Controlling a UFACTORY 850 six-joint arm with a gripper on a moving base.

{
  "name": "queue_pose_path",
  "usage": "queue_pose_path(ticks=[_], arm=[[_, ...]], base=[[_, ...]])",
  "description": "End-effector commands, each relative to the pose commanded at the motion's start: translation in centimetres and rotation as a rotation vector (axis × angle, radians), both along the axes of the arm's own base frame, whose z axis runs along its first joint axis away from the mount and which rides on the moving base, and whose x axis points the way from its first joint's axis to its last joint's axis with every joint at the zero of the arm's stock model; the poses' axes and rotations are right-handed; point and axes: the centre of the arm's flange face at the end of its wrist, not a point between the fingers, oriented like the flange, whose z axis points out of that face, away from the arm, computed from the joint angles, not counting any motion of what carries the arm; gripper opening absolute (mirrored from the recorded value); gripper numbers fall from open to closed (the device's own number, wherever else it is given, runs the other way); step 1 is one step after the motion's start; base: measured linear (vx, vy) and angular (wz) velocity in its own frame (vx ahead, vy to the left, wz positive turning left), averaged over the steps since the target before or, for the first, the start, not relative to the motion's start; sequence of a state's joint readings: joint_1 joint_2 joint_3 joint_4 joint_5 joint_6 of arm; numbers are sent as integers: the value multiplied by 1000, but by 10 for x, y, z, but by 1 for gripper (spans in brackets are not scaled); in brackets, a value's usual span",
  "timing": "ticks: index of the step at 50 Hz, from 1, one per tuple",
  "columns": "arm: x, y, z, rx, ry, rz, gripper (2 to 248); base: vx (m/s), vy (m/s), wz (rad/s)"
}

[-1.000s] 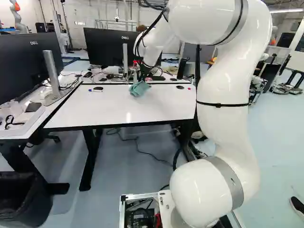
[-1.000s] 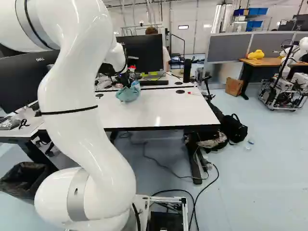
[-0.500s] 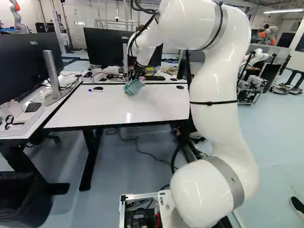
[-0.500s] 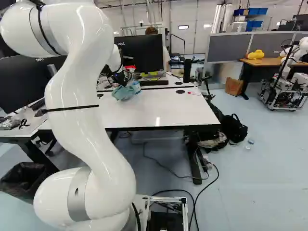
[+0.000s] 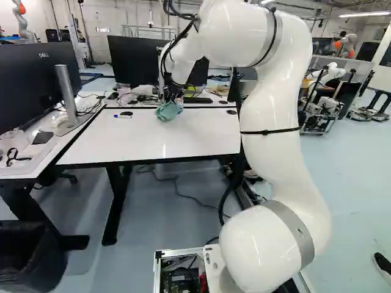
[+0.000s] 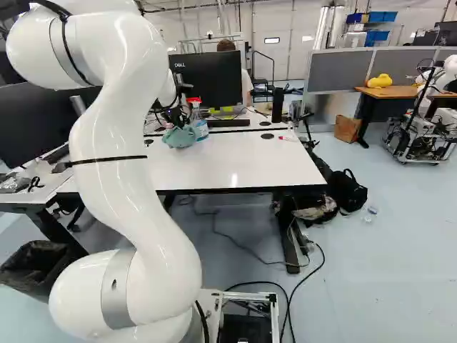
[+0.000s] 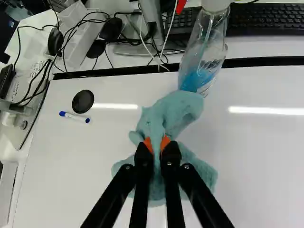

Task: Clean the table with the green towel

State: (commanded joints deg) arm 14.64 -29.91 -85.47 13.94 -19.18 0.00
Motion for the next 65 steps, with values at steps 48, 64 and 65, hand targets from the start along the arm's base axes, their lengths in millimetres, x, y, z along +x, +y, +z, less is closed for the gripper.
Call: queue_pose_path(ticks=[48, 64, 65], arm=[[-6, -9, 1, -2, 6, -11, 247], [-24, -36, 3, -6, 23, -45, 247], [-25, -38, 3, -6, 24, -47, 247]], base=[[0, 0, 0], [0, 0, 0], [0, 0, 0]])
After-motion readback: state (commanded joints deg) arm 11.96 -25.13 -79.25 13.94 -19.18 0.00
